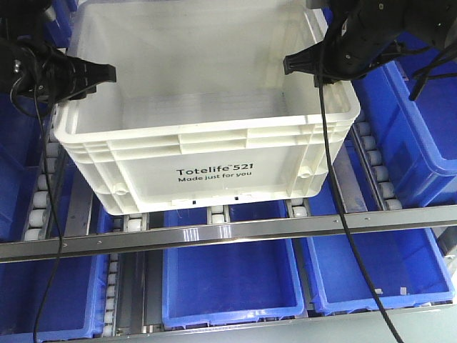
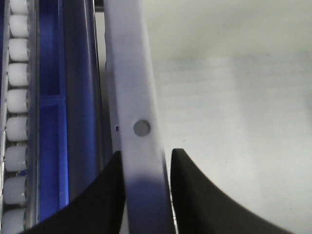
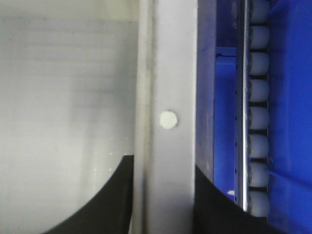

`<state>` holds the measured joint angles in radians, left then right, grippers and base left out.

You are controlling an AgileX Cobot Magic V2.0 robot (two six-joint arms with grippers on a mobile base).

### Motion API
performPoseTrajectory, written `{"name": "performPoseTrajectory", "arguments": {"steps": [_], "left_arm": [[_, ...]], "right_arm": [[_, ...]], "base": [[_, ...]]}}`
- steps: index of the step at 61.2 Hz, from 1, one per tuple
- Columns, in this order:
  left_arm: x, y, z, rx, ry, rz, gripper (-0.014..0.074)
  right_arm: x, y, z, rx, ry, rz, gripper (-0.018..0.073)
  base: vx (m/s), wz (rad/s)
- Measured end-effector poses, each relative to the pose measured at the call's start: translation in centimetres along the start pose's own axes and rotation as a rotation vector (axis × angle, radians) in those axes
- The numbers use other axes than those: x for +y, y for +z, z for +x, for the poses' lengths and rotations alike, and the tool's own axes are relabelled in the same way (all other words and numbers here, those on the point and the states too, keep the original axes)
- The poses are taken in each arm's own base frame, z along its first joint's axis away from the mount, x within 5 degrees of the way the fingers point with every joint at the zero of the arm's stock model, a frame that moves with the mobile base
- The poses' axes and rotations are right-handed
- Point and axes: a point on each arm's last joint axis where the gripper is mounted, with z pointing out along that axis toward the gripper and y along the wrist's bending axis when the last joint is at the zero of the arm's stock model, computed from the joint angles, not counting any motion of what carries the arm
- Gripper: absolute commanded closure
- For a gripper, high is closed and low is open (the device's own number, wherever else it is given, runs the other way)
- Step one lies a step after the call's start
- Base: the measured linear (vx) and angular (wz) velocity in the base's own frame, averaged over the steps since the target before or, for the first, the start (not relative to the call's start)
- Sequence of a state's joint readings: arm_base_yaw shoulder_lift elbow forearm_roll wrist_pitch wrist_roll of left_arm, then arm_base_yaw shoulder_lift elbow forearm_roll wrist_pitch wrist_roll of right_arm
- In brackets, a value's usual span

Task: Move bin from left to right shelf
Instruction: 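Lower the tote onto the rollers and open both grippers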

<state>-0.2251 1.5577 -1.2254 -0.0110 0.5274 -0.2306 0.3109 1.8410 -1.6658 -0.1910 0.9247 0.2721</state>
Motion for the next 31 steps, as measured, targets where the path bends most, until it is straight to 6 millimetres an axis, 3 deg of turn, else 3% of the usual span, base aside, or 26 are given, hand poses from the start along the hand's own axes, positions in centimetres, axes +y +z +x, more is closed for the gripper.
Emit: {"name": "performPoseTrajectory", "arguments": {"steps": [19,31], "left_arm": [[-0.3,0.1,-0.2,-0.015,0.091,0.014,0.0143],[-0.5,-1.0,-0.7,-0.06,0.101,0.023,0.0076]], "right_arm": [[-0.6,0.3,-0.2,-0.015,-0.016,0.045,0.0056],[-1.0,-1.5,-0.5,-0.053,-0.02,0.046,0.0026]], "base": [[0.0,0.0],[0.0,0.0]]}}
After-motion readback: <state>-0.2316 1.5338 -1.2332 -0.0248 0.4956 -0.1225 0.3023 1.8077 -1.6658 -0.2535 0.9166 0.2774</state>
